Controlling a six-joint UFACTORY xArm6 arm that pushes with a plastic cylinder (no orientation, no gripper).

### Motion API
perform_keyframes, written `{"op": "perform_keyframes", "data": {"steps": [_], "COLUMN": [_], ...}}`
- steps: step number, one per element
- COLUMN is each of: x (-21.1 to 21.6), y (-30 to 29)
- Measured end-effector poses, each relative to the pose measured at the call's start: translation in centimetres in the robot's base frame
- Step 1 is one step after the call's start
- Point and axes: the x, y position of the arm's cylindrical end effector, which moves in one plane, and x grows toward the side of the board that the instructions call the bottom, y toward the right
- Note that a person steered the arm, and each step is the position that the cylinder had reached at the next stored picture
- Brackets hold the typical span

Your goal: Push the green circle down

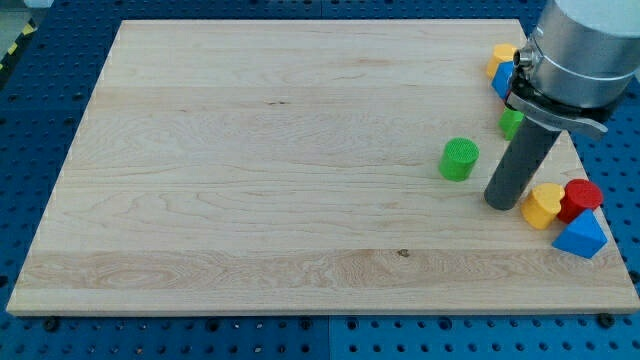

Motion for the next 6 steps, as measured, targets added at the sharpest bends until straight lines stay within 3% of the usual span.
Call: {"op": "perform_keyframes", "data": {"steps": [4, 5, 6], "x": [-8.8, -8.4, -4.9], "y": [-1.5, -3.0, -3.0]}}
